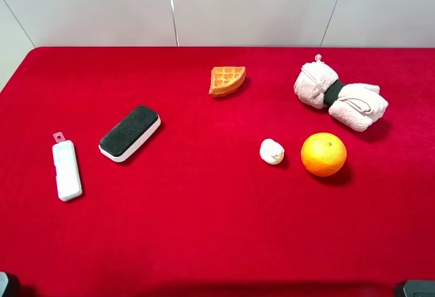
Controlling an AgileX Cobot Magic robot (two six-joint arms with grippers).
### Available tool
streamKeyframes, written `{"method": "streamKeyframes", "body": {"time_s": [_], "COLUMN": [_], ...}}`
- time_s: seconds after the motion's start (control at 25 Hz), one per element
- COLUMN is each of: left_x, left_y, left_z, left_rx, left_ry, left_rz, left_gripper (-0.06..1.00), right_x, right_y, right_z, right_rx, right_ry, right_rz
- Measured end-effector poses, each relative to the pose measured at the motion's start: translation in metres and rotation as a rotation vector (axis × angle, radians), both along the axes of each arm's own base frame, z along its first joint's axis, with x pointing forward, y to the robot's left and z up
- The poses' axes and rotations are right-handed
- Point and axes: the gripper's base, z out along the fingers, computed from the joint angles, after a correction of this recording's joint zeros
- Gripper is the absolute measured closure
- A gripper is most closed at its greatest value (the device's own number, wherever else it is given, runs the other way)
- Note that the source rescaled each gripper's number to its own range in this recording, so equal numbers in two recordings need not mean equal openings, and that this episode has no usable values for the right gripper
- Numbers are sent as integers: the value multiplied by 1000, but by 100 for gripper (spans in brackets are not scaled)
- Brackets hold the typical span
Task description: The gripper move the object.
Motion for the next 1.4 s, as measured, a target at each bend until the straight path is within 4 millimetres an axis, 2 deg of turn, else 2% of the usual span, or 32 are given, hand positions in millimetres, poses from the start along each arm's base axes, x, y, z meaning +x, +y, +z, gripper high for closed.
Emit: {"method": "streamKeyframes", "body": {"time_s": [0.24,0.44,0.72,1.04,1.24,1.4], "left_x": [-7,-24,-54,-84,-87,-73], "left_y": [23,39,48,49,49,49], "left_z": [-18,-25,-24,-27,-48,-71], "left_rx": [-38,-56,-78,-101,-99,-86], "left_ry": [21,-67,-261,-424,-446,-402], "left_rz": [209,289,380,501,507,508], "left_gripper": [-6,-6,-6,-6,-6,-6], "right_x": [0,0,0,0,0,0], "right_y": [0,0,0,0,0,0], "right_z": [0,0,0,0,0,0], "right_rx": [0,0,0,0,0,0], "right_ry": [0,0,0,0,0,0], "right_rz": [0,0,0,0,0,0]}}
